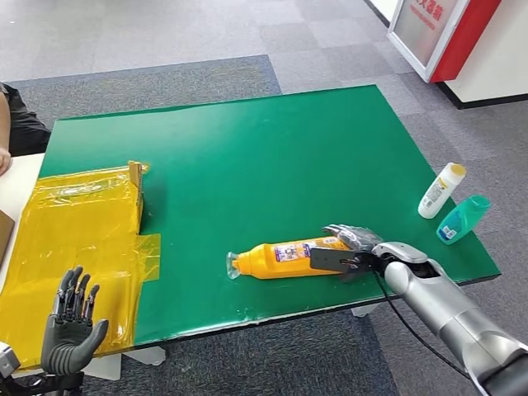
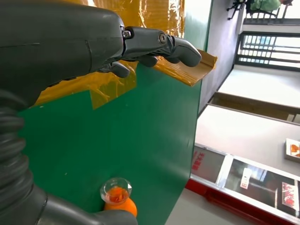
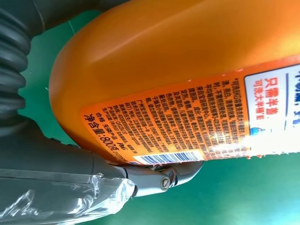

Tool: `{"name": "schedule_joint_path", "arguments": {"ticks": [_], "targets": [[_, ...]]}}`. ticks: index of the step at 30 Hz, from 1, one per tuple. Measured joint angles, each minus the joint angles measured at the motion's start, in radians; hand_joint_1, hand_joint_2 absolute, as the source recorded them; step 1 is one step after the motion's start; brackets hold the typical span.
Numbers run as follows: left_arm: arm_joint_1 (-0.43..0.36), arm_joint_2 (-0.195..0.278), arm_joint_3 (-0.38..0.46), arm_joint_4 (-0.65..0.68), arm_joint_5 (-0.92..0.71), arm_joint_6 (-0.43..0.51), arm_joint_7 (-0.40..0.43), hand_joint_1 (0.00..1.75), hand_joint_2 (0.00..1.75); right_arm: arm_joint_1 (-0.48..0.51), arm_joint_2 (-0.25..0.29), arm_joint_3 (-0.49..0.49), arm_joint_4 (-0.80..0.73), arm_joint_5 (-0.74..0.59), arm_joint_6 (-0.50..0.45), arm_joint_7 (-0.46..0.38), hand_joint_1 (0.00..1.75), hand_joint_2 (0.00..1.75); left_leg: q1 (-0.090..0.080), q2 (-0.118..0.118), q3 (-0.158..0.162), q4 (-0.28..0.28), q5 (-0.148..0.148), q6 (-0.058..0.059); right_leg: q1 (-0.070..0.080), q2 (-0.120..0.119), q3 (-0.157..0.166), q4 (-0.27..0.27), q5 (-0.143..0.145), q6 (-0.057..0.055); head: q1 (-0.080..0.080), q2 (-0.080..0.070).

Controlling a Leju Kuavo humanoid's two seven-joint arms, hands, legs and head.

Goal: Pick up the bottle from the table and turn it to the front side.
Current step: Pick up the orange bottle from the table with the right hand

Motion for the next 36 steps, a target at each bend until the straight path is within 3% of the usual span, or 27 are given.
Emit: {"name": "schedule_joint_path", "arguments": {"ticks": [11,36], "targets": [[0.0,0.001,0.0,0.0,0.001,0.001,0.0,0.0,1.75,-0.003,0.017,0.002,-0.003,0.007,0.009,0.0,0.0,1.75,0.0,0.0,0.0,0.0,0.0,0.0,0.0,0.0,0.0,0.0,0.0,0.0,0.0,0.0],[0.001,0.002,0.002,0.0,-0.001,0.0,-0.009,0.0,1.75,-0.026,0.01,0.064,-0.152,-0.119,0.083,0.017,0.0,1.75,0.0,0.0,0.0,0.0,0.0,0.0,0.0,0.0,-0.001,0.0,0.0,0.0,0.0,0.0]]}}
